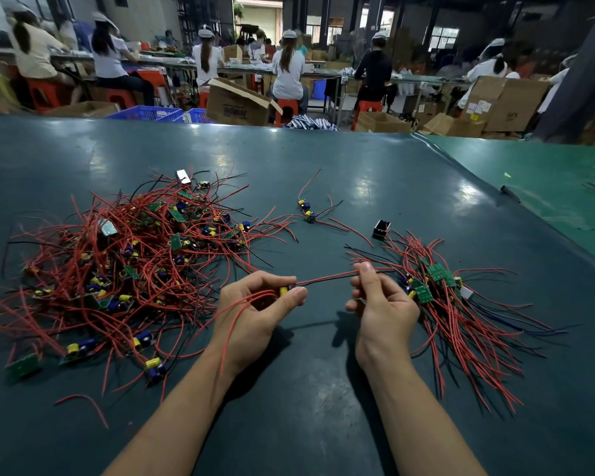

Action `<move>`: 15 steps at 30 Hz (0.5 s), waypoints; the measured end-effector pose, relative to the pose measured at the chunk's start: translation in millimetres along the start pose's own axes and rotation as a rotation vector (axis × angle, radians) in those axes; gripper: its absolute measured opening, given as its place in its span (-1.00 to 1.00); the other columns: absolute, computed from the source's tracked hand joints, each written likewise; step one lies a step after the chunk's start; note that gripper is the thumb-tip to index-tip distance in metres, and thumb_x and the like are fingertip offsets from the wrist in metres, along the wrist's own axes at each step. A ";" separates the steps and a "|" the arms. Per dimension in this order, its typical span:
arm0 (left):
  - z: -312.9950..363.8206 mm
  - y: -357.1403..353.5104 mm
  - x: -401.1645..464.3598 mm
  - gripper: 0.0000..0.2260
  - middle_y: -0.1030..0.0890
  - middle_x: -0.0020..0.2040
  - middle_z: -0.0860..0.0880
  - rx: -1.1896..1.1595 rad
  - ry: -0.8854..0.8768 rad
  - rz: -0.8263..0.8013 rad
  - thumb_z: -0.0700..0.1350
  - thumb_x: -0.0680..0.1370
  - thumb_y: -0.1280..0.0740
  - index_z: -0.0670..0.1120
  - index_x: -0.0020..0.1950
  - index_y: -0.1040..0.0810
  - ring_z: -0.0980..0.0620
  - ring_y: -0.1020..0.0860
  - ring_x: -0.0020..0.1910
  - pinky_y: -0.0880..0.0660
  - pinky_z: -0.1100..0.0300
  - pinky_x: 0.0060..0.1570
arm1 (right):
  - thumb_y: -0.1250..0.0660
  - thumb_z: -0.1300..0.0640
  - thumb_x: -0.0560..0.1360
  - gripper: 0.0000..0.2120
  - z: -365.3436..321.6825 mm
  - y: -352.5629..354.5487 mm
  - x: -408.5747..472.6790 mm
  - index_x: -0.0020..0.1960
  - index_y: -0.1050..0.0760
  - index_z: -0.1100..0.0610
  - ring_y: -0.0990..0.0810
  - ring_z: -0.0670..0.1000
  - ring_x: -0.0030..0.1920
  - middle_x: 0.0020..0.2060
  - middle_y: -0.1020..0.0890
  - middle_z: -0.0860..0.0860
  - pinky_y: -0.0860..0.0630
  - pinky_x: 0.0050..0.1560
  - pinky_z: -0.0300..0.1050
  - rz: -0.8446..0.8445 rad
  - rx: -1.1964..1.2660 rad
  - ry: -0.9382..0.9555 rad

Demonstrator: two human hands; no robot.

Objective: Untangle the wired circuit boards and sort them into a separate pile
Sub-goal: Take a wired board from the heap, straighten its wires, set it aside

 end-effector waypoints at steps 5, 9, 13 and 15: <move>2.3 5.6 -0.2 -0.89 -0.71 -0.24 -0.03 0.043 -0.025 0.042 -0.22 0.41 -0.53 -0.10 -0.10 -0.68 0.09 -0.69 -0.23 -0.51 0.40 -0.19 | -0.40 0.18 0.54 -0.70 0.3 7.6 4.5 -0.37 -0.63 0.11 -0.47 -0.15 -0.49 -0.48 -0.59 -0.05 -0.45 -0.51 -0.29 0.079 0.013 0.026; -0.3 10.5 0.0 -0.89 -0.70 -0.26 -0.02 0.035 -0.010 0.067 -0.20 0.44 -0.50 -0.09 -0.06 -0.66 0.11 -0.67 -0.25 -0.50 0.39 -0.20 | -0.34 0.14 0.59 -0.75 2.1 14.9 5.4 -0.23 -0.63 0.17 -0.49 -0.14 -0.48 -0.48 -0.58 -0.05 -0.45 -0.51 -0.28 0.141 0.069 -0.018; -12.9 25.6 5.2 -0.85 -0.62 -0.29 -0.04 -0.246 0.111 0.184 -0.24 0.45 -0.44 -0.13 -0.02 -0.54 0.10 -0.50 -0.38 -0.42 0.32 -0.34 | -0.24 0.09 0.64 -0.70 6.4 22.9 10.2 -0.20 -0.56 0.20 -0.45 -0.07 -0.47 -0.51 -0.55 -0.03 -0.41 -0.54 -0.26 0.171 0.232 -0.119; -19.2 26.3 6.4 -0.85 -0.58 -0.33 -0.04 -0.428 0.175 0.178 -0.18 0.42 -0.41 -0.14 -0.05 -0.53 0.10 -0.41 -0.42 -0.38 0.29 -0.36 | -0.23 0.04 0.64 -0.67 7.5 14.3 7.9 -0.20 -0.56 0.21 -0.44 -0.08 -0.51 -0.51 -0.53 -0.01 -0.38 -0.56 -0.26 0.085 0.183 -0.162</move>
Point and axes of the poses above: each hand's wrist, its own x-axis towards the middle knuckle, its own y-axis out of the back of the hand, z = x × y, the point moved 9 cm from there along x, towards the middle knuckle
